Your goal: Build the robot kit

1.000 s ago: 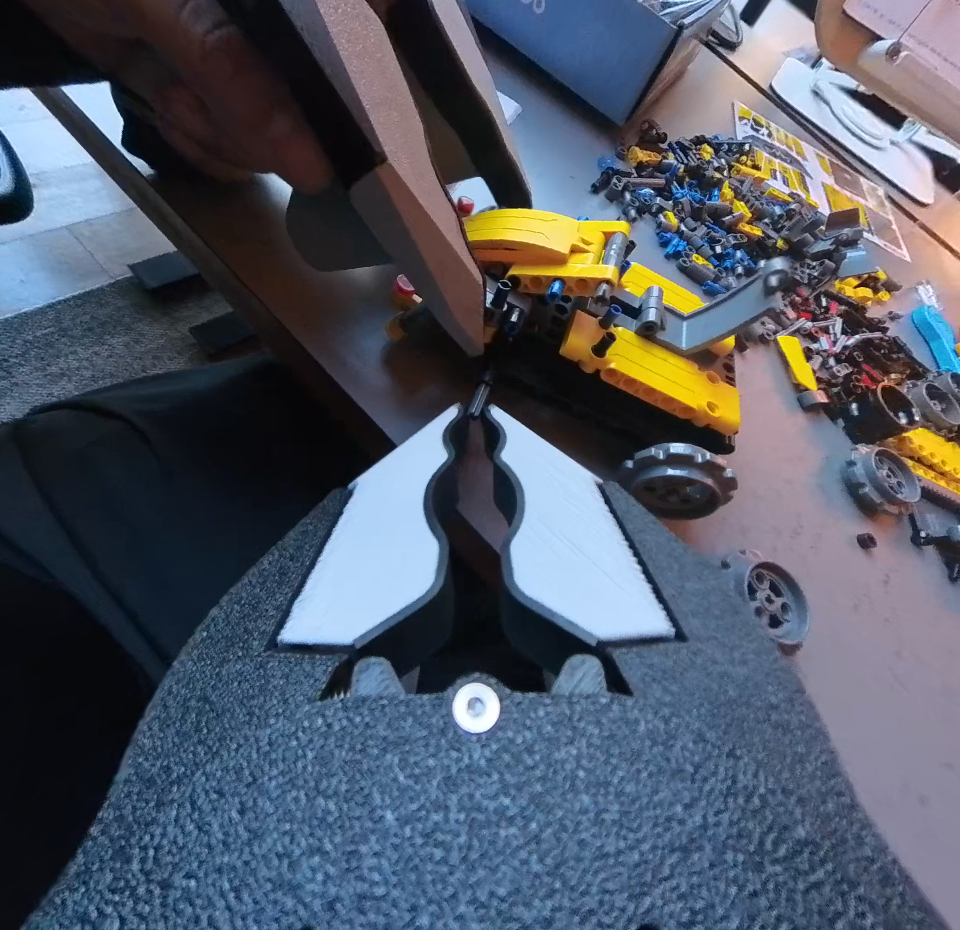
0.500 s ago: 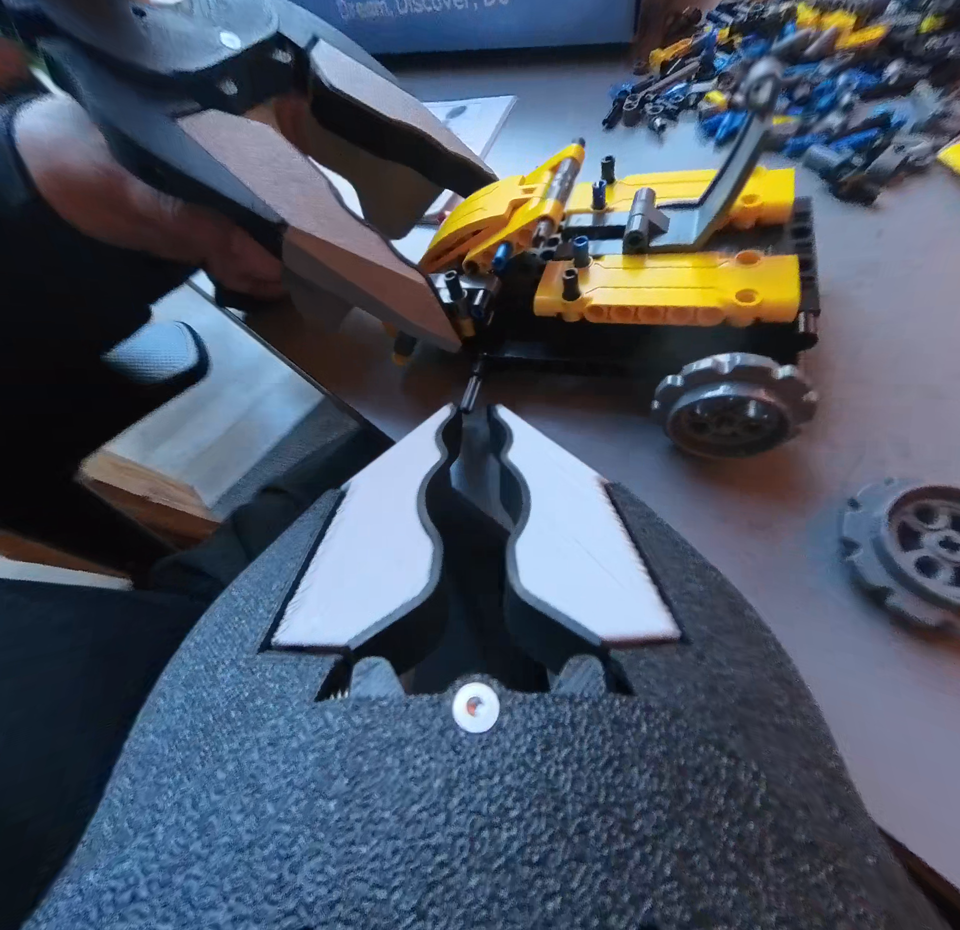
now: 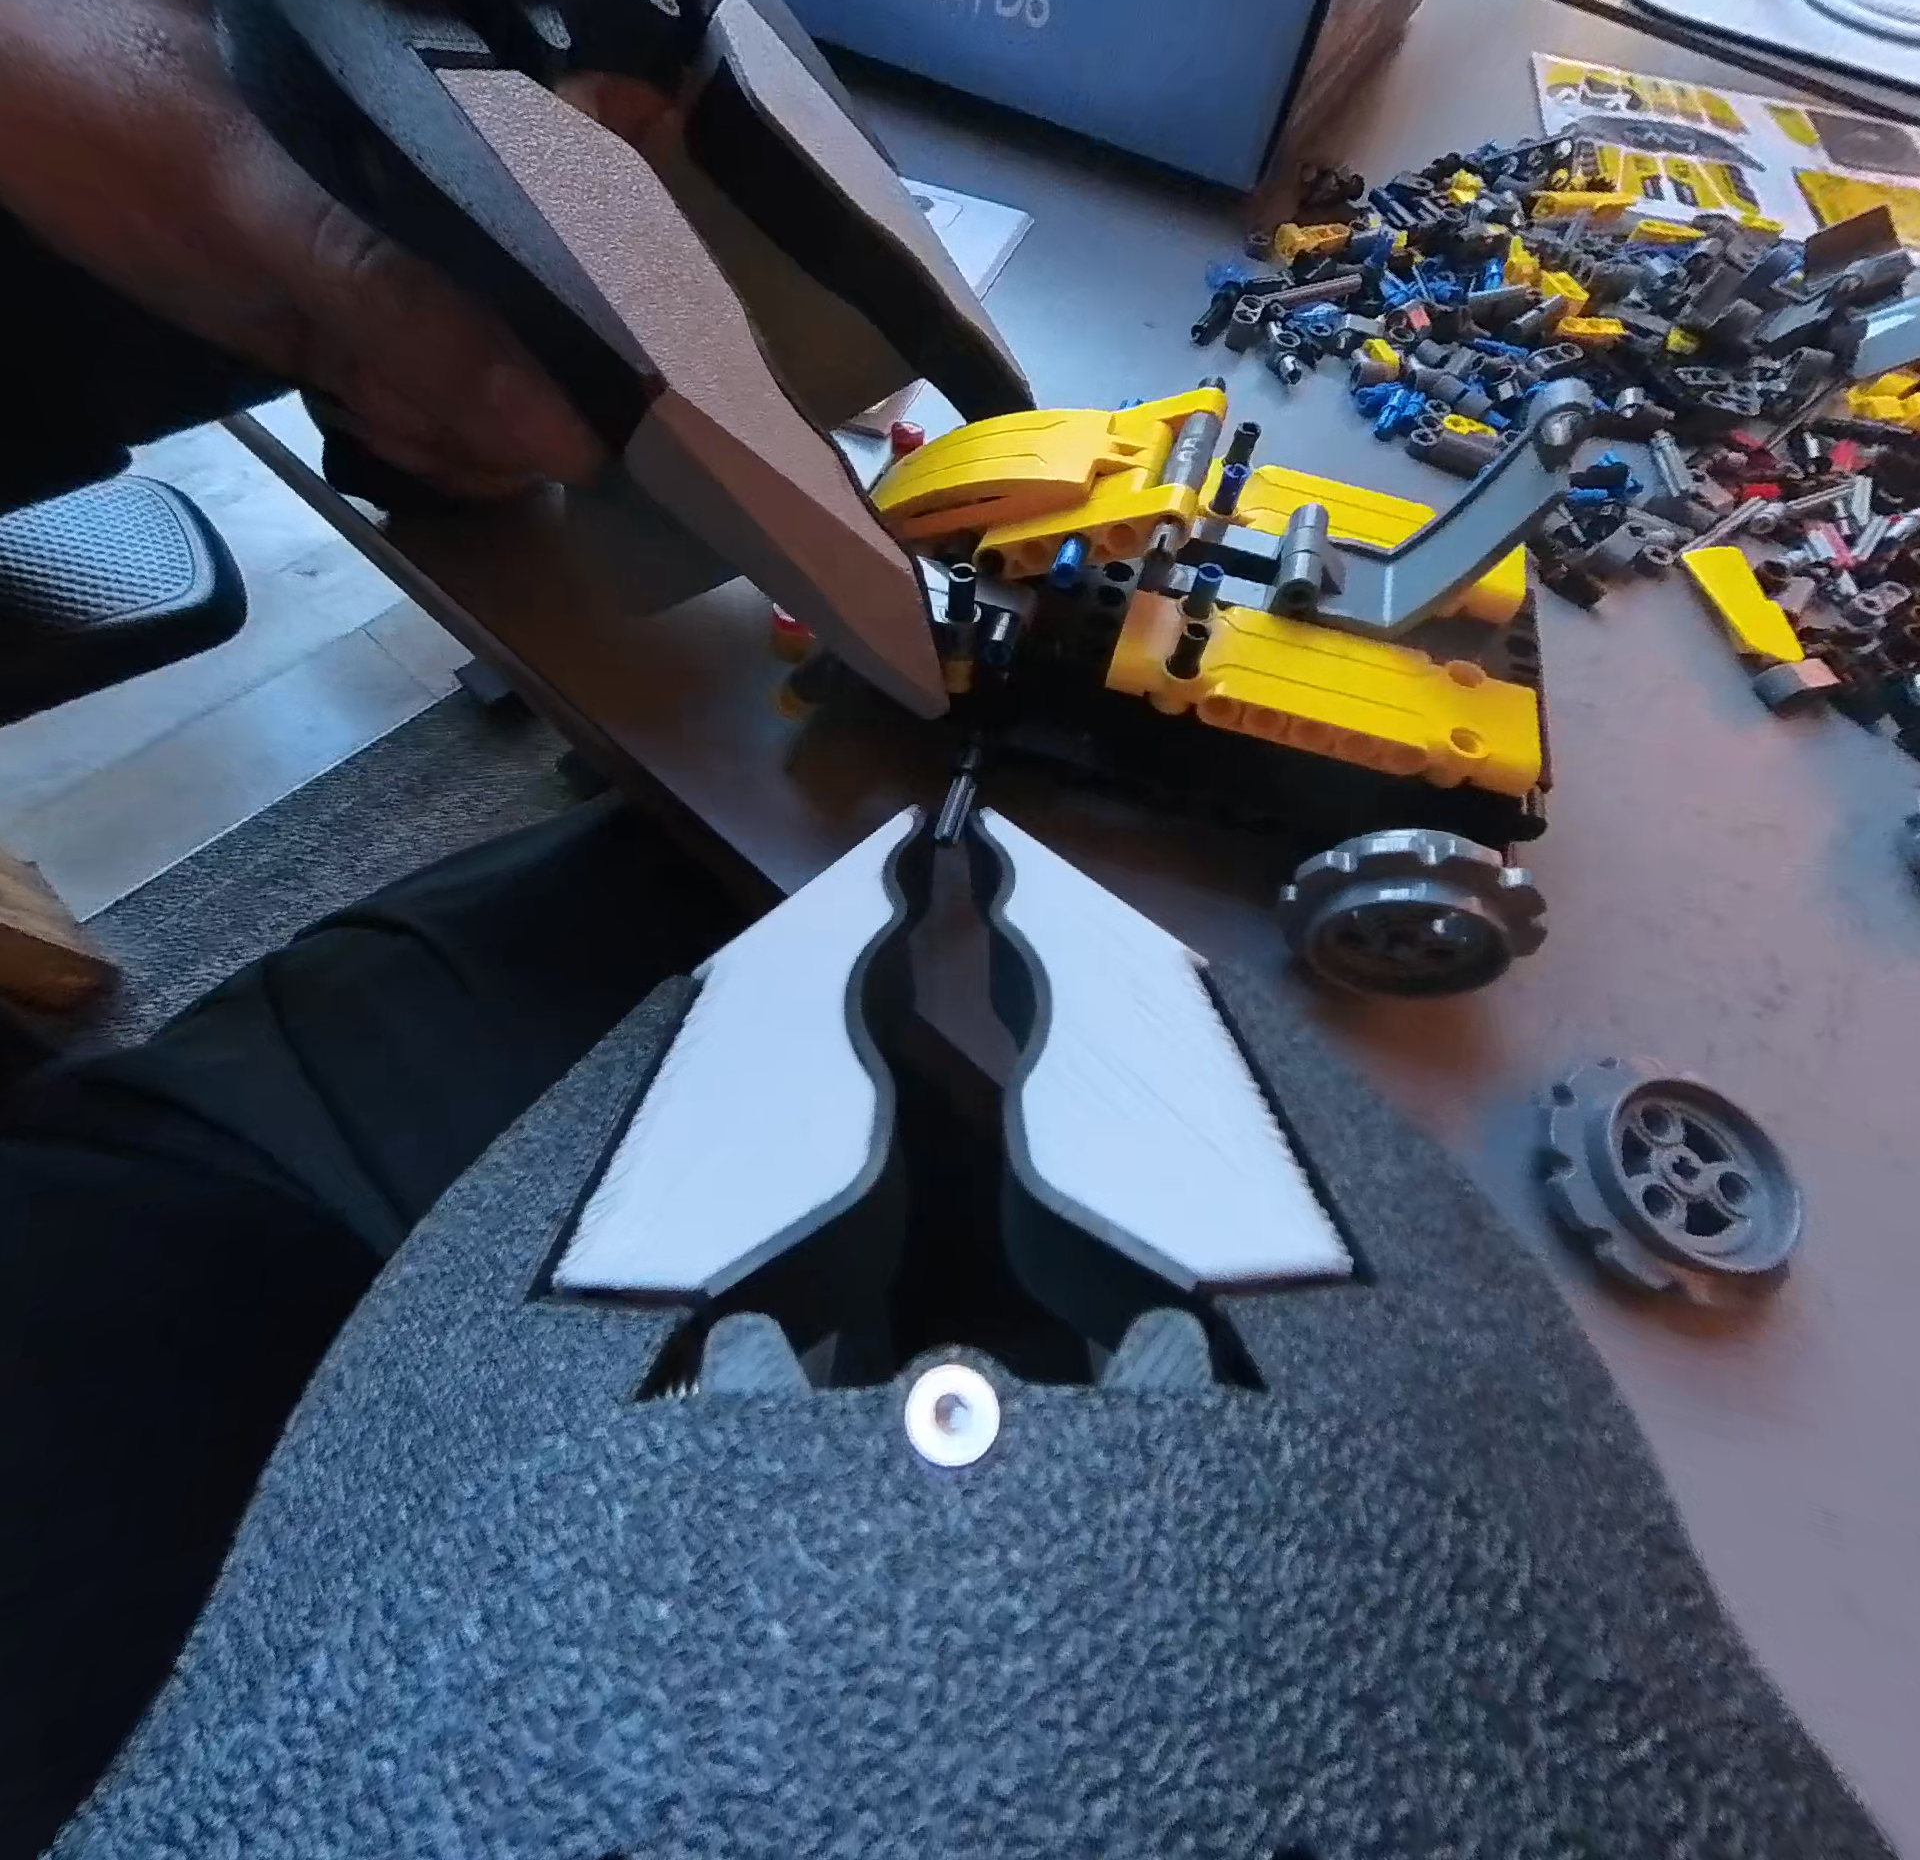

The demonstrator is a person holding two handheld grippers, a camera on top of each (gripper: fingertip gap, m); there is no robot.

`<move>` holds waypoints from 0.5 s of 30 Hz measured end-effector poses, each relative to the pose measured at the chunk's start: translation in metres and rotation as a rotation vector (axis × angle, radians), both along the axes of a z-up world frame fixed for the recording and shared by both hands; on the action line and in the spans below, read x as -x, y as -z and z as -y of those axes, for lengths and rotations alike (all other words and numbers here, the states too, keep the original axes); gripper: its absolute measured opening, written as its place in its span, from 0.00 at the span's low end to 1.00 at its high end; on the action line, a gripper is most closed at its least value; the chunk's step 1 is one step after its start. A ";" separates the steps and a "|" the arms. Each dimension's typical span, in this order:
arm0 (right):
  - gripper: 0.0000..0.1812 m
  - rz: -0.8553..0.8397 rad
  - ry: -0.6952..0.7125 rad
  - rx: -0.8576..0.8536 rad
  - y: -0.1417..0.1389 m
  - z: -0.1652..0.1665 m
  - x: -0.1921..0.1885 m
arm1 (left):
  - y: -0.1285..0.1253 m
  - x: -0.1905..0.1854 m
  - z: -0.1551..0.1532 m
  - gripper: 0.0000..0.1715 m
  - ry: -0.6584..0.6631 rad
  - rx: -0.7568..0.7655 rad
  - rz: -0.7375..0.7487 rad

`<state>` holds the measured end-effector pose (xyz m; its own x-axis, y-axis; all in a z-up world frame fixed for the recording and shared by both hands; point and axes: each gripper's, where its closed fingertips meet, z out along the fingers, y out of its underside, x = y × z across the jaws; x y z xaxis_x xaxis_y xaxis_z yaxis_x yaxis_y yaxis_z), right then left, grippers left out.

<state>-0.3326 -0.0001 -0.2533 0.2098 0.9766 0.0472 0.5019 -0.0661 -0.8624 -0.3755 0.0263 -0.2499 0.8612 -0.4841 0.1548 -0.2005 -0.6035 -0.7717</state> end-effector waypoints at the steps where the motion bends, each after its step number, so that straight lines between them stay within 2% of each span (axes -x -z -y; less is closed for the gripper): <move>1: 0.03 -0.003 0.000 0.004 0.000 0.000 0.000 | 0.000 0.000 0.000 0.45 0.000 0.000 0.000; 3: 0.04 -0.007 -0.003 0.008 0.000 0.001 0.000 | 0.000 0.000 0.000 0.45 0.001 0.000 0.003; 6: 0.11 0.004 -0.023 0.024 0.001 0.005 -0.005 | 0.000 0.000 0.001 0.45 0.005 0.001 0.007; 9: 0.14 0.004 -0.052 0.000 -0.005 0.004 -0.026 | 0.000 0.001 0.002 0.45 0.020 0.001 0.006; 13: 0.14 0.093 -0.049 -0.158 -0.014 -0.043 -0.080 | 0.000 0.002 0.004 0.45 0.058 0.003 -0.002; 15: 0.16 0.162 -0.097 -0.177 -0.013 -0.062 -0.103 | 0.001 0.002 0.005 0.45 0.083 0.004 -0.017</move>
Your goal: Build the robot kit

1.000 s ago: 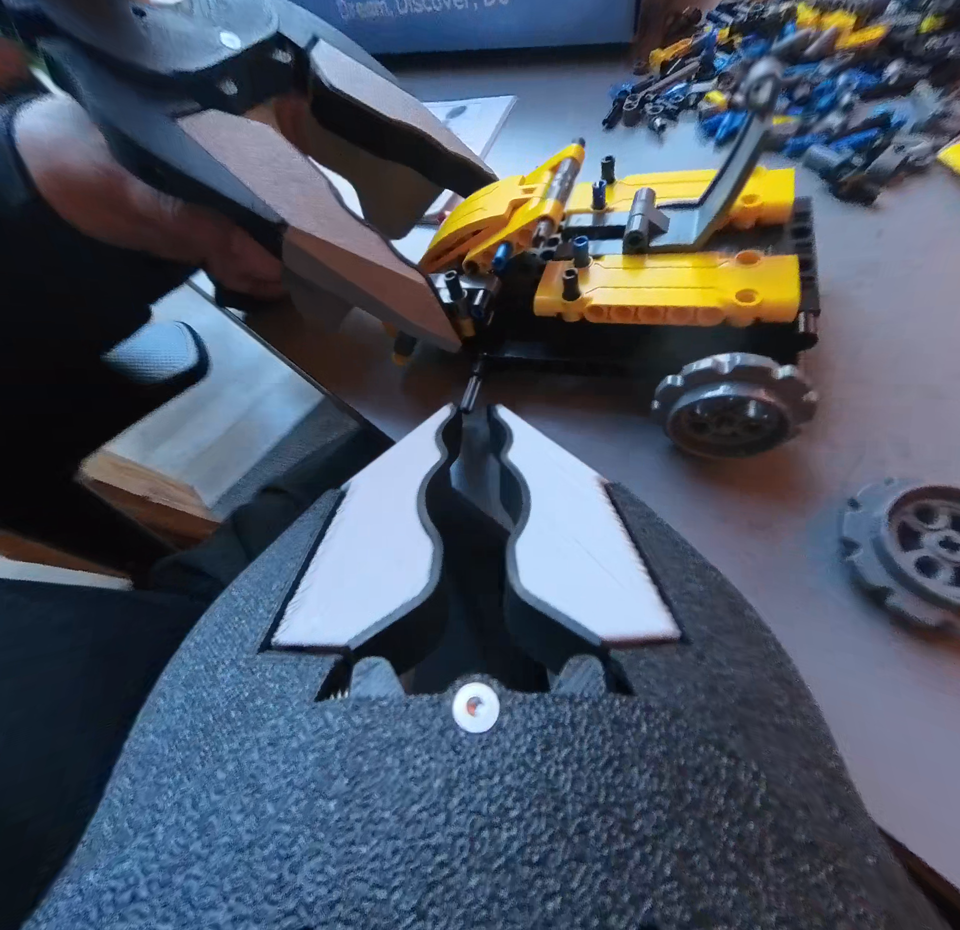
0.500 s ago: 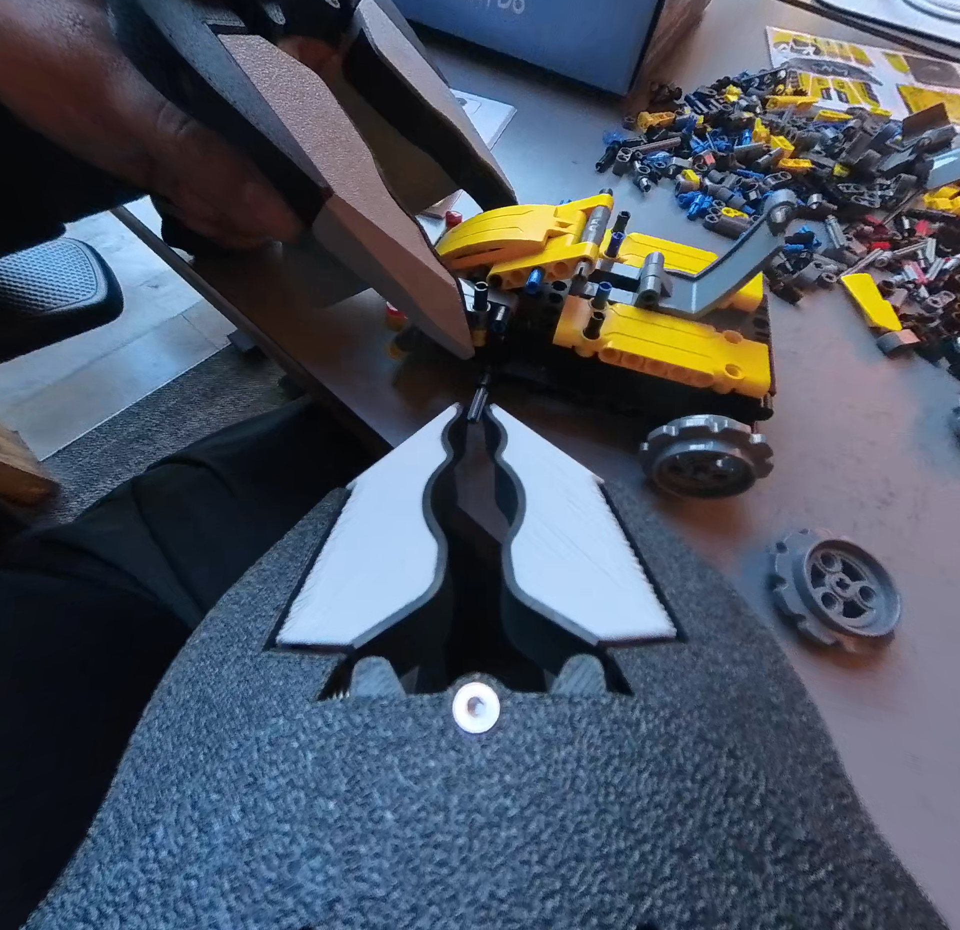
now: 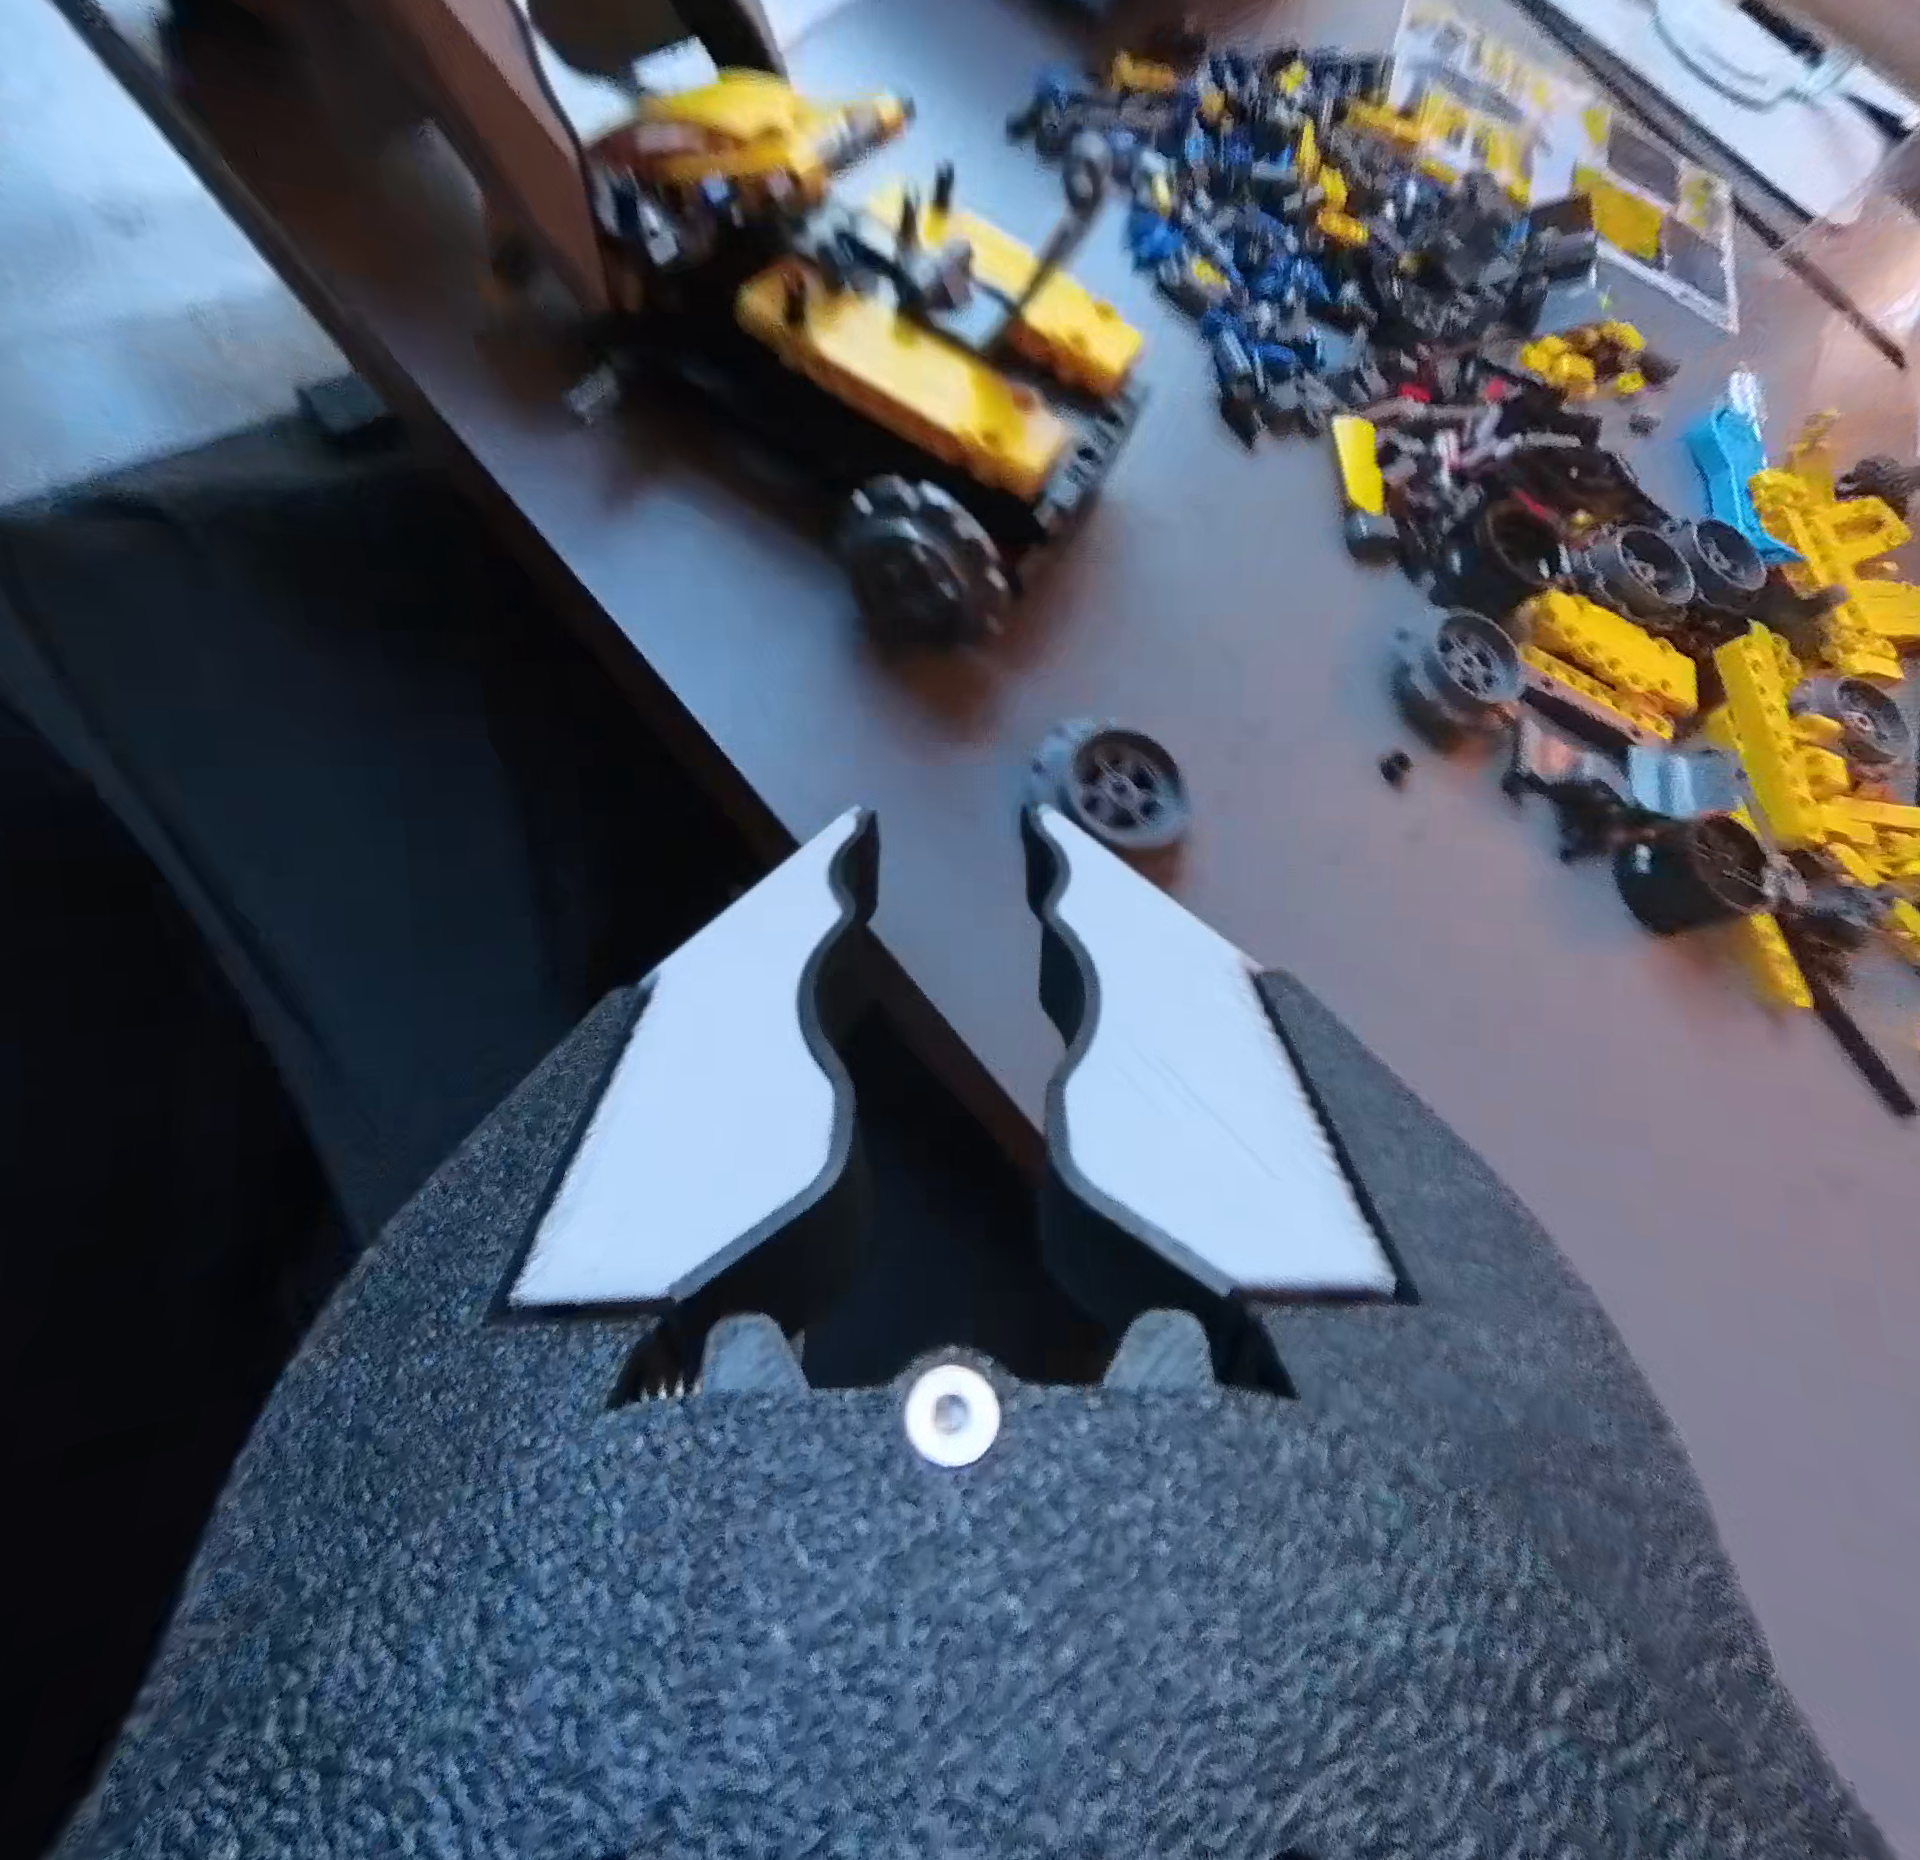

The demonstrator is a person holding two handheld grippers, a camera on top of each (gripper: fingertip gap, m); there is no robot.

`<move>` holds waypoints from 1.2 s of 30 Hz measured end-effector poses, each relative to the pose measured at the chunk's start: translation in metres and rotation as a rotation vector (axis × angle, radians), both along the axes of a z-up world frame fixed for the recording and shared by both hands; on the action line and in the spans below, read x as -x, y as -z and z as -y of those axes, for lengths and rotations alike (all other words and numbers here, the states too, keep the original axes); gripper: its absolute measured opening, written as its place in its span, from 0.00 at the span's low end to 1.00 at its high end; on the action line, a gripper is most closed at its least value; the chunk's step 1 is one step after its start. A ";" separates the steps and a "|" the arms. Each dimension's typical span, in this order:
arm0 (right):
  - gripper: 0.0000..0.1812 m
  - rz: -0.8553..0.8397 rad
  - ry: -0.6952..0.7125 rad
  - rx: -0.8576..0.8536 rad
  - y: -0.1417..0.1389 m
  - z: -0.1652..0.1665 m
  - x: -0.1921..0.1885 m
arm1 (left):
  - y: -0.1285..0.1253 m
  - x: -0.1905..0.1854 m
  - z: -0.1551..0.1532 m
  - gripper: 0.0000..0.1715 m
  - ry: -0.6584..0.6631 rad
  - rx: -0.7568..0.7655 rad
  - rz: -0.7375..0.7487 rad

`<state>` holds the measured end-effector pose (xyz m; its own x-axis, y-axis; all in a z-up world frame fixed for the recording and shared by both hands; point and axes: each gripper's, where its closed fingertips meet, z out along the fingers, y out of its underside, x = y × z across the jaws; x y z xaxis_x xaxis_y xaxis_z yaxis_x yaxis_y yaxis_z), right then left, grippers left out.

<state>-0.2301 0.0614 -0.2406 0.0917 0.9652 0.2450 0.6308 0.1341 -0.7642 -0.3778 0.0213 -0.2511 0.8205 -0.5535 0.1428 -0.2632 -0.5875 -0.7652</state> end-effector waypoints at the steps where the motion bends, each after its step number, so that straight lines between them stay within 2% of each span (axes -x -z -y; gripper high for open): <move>1: 0.20 0.037 -0.016 -0.008 0.002 -0.008 -0.007 | 0.000 0.000 0.000 0.45 0.004 0.002 0.003; 2: 0.23 0.074 -0.046 -0.017 0.005 -0.013 -0.011 | -0.001 0.000 0.000 0.45 0.006 0.002 0.010; 5: 0.23 0.179 -0.133 -0.135 0.015 -0.026 -0.007 | 0.000 0.000 0.000 0.45 0.023 -0.001 0.004; 8: 0.21 0.203 -0.211 -0.207 0.012 -0.029 0.005 | 0.000 0.000 0.001 0.45 0.035 0.000 -0.004; 11: 0.21 0.238 -0.282 -0.190 0.016 -0.026 0.009 | 0.000 -0.001 0.001 0.45 0.041 0.011 0.004; 13: 0.17 0.250 -0.306 -0.120 0.019 -0.023 0.007 | 0.000 -0.002 0.002 0.45 0.055 0.018 0.000; 18: 0.14 0.250 -0.308 -0.093 0.020 -0.017 0.003 | 0.000 -0.008 0.006 0.45 0.098 0.027 0.002; 21: 0.17 0.270 -0.340 -0.099 0.017 -0.007 -0.003 | 0.000 -0.011 0.008 0.45 0.117 0.030 0.008; 23: 0.25 0.258 -0.327 -0.112 0.012 -0.007 -0.004 | -0.001 -0.012 0.010 0.45 0.131 0.033 0.011; 26: 0.32 0.284 -0.324 -0.123 0.017 -0.008 -0.007 | -0.002 -0.012 0.009 0.45 0.140 0.039 0.025; 32: 0.30 0.333 -0.315 -0.272 0.027 -0.011 -0.008 | -0.002 -0.012 0.010 0.45 0.158 0.035 0.024; 36: 0.24 0.332 -0.308 -0.422 0.027 -0.005 -0.010 | -0.002 -0.015 0.012 0.45 0.175 0.038 0.024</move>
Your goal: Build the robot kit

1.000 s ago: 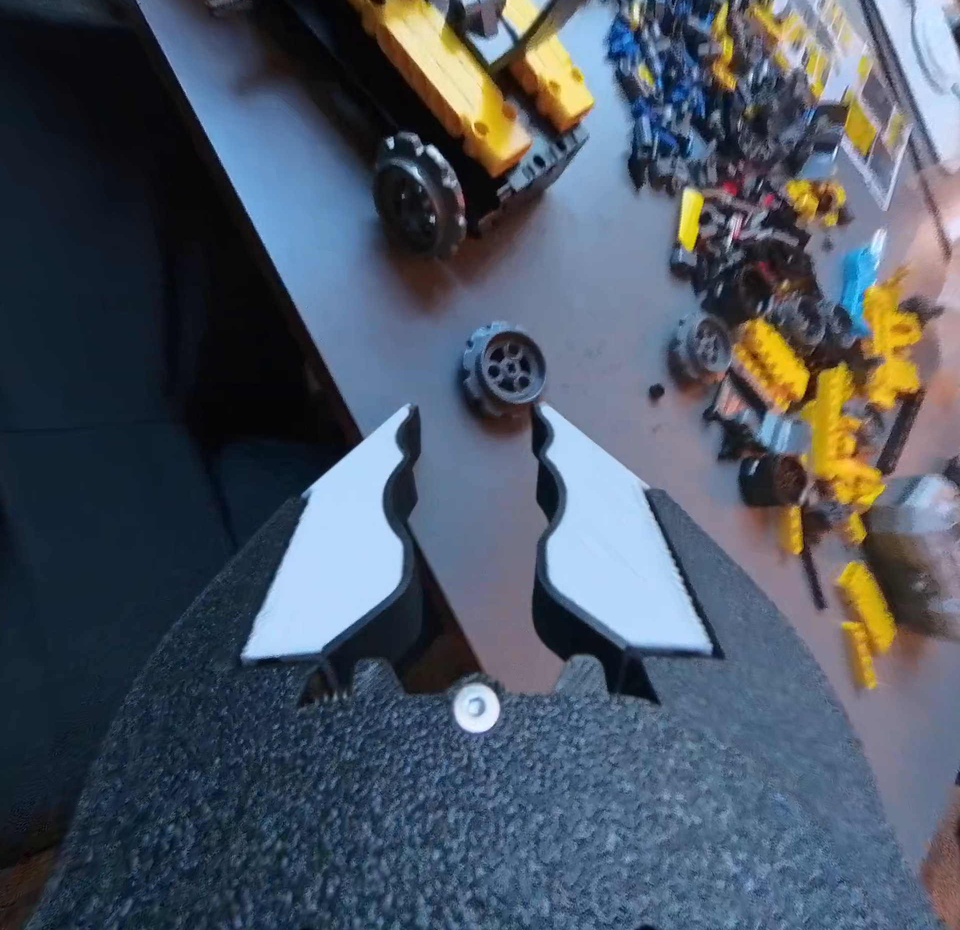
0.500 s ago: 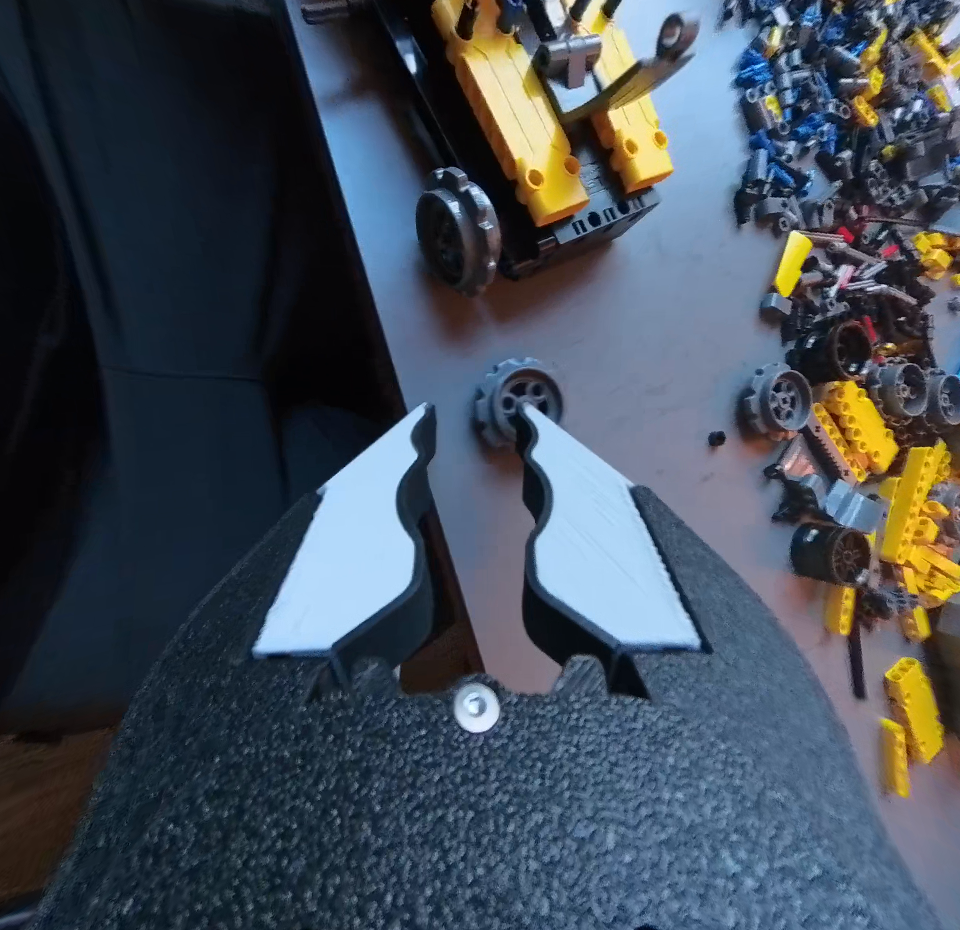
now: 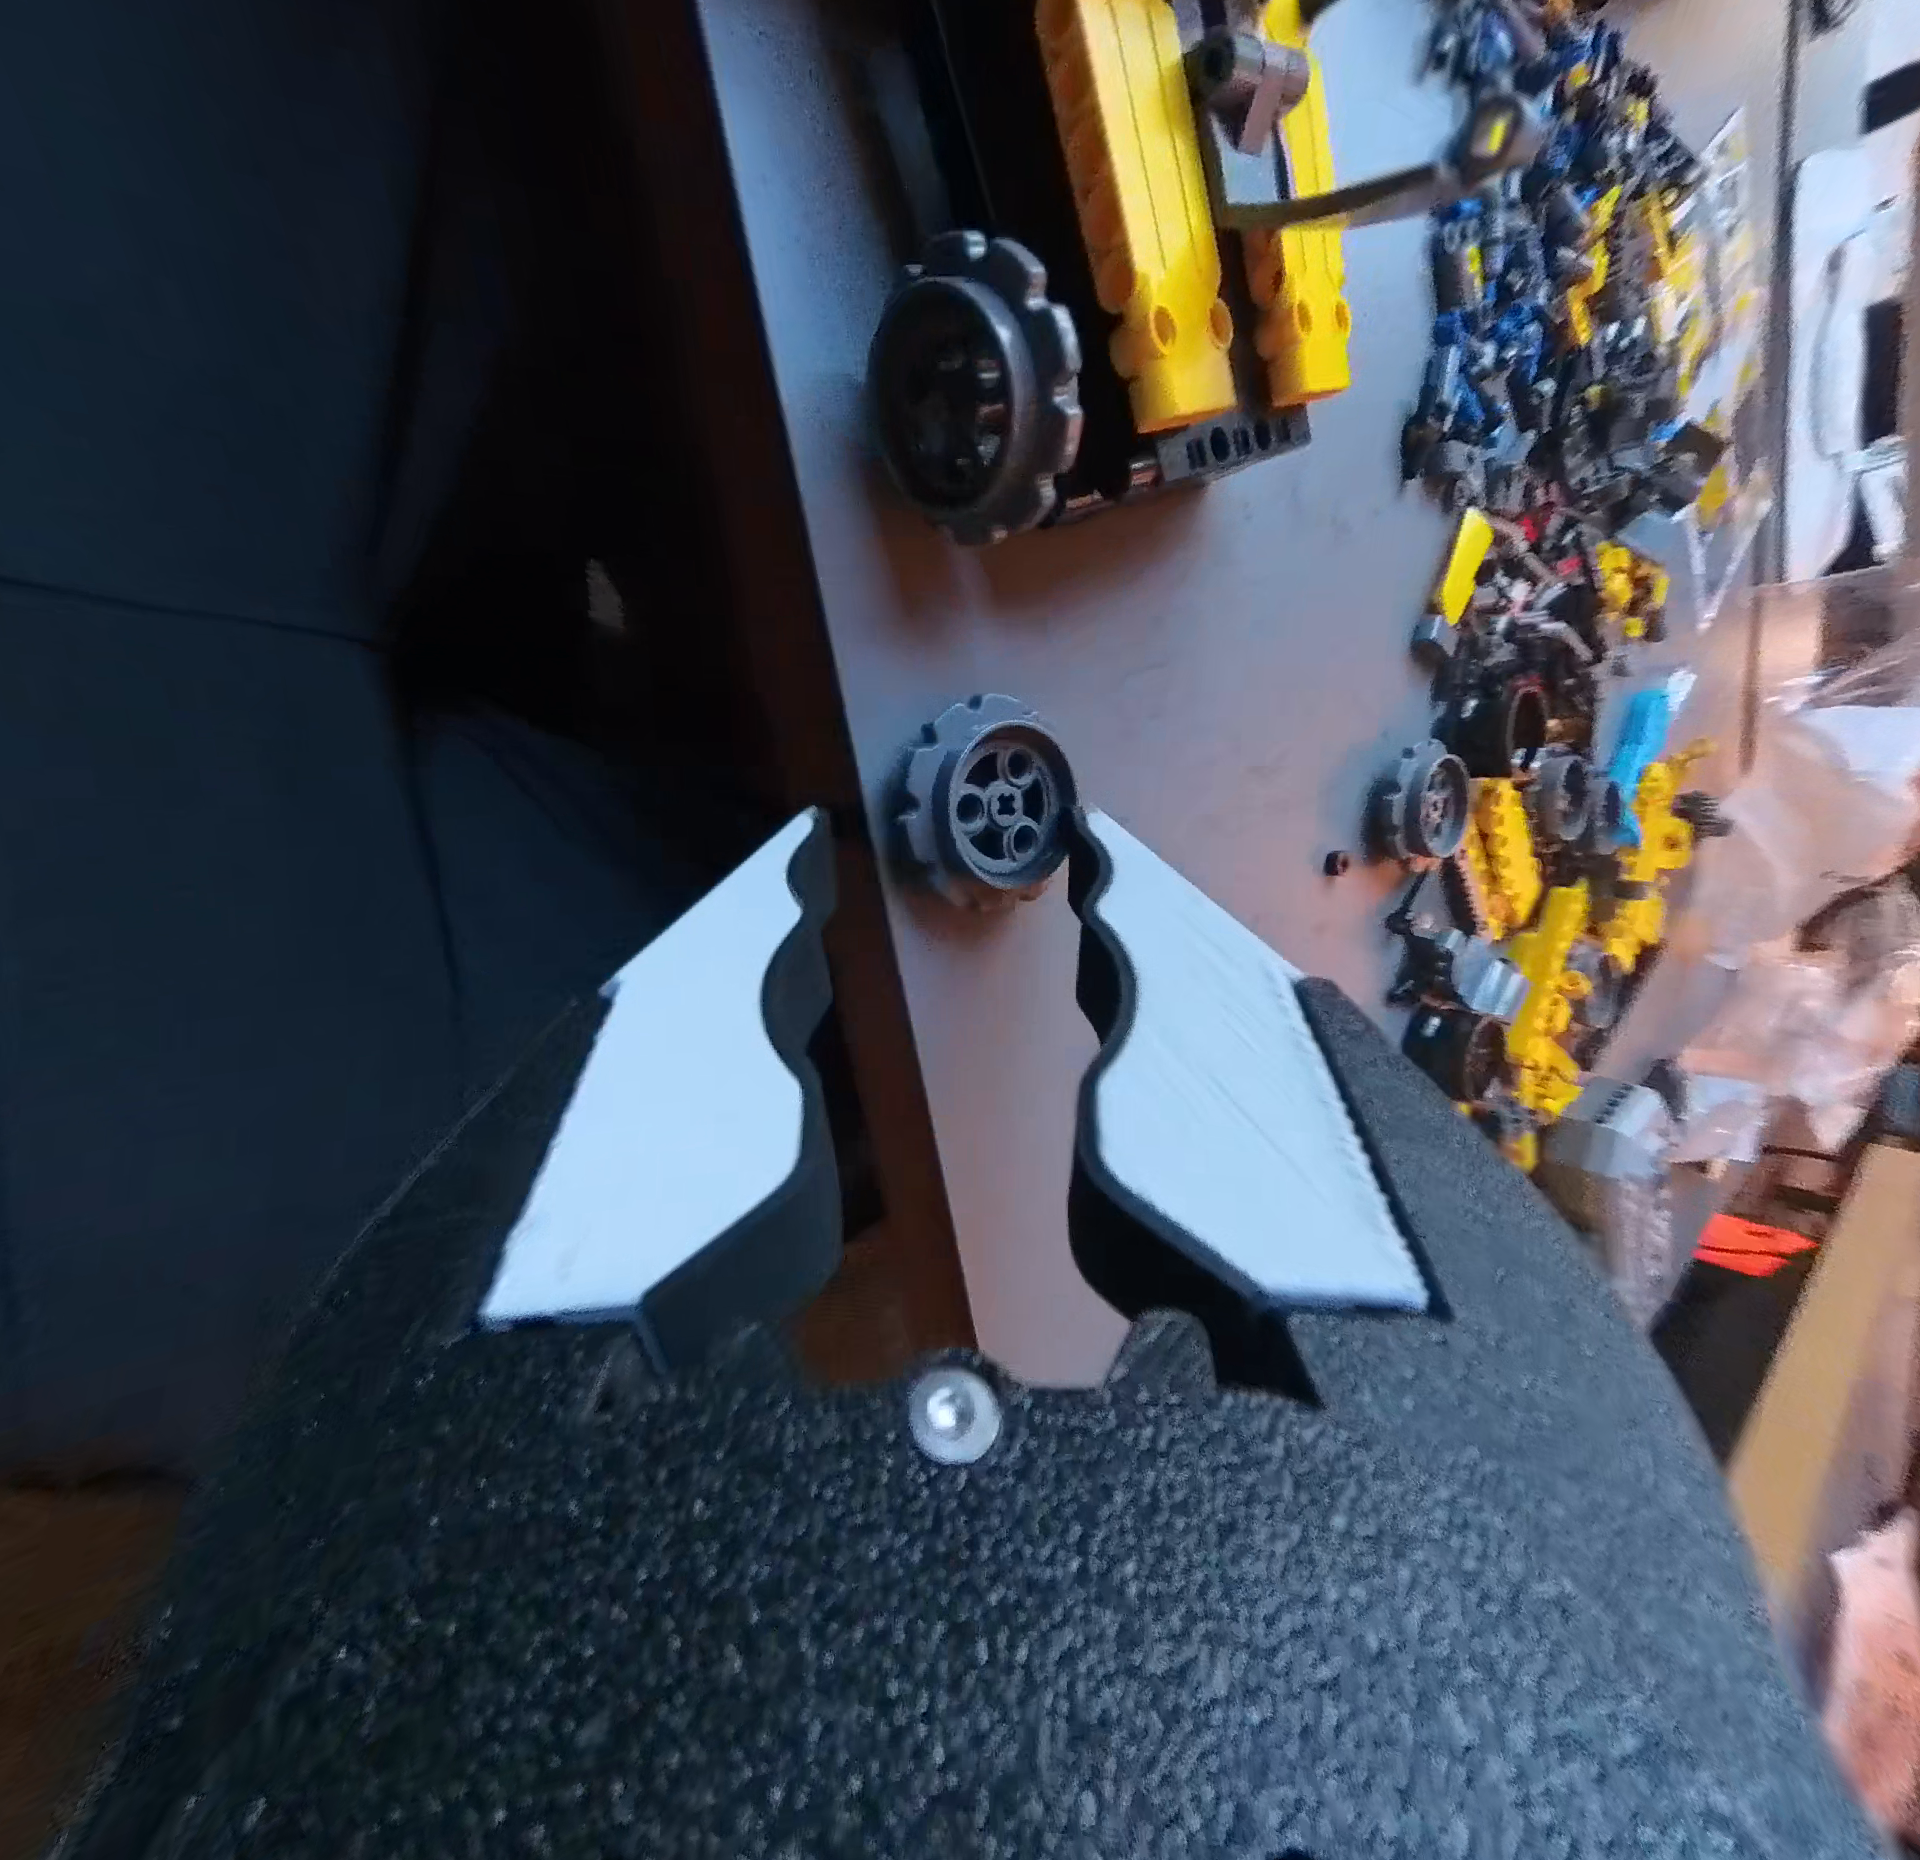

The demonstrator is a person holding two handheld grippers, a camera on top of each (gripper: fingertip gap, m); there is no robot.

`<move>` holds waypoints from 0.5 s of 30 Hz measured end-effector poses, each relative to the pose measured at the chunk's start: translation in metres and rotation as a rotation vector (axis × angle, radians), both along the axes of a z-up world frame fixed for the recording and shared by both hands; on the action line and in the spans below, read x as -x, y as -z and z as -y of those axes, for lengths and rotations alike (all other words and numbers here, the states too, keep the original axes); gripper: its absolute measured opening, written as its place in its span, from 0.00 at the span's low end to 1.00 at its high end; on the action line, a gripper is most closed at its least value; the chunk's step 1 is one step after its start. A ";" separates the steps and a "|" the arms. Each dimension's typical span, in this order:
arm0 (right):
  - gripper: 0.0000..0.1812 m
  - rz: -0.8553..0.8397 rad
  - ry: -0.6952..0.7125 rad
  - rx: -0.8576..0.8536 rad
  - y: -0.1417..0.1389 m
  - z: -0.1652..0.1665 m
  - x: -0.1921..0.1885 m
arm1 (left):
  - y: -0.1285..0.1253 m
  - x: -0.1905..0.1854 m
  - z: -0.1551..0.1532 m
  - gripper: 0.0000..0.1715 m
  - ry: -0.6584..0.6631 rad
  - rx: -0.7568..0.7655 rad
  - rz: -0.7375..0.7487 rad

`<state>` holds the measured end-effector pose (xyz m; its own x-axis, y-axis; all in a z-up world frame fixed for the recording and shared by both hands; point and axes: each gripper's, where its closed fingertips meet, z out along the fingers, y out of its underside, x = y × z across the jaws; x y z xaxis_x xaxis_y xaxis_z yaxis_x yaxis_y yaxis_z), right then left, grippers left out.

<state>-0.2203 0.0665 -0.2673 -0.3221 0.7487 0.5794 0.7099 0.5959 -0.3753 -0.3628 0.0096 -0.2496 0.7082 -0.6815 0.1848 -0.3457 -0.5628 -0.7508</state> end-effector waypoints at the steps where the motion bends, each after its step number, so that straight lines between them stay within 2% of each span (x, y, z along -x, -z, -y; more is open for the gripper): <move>1: 0.24 -0.007 0.000 -0.028 0.000 0.001 0.000 | 0.000 -0.001 0.000 0.45 0.006 -0.001 0.001; 12: 0.19 -0.020 -0.016 -0.190 -0.002 0.007 0.000 | -0.004 0.002 0.004 0.45 0.002 -0.029 -0.007; 15: 0.10 -0.027 -0.041 -0.197 -0.006 0.013 0.002 | -0.012 0.007 0.006 0.46 -0.021 -0.059 -0.006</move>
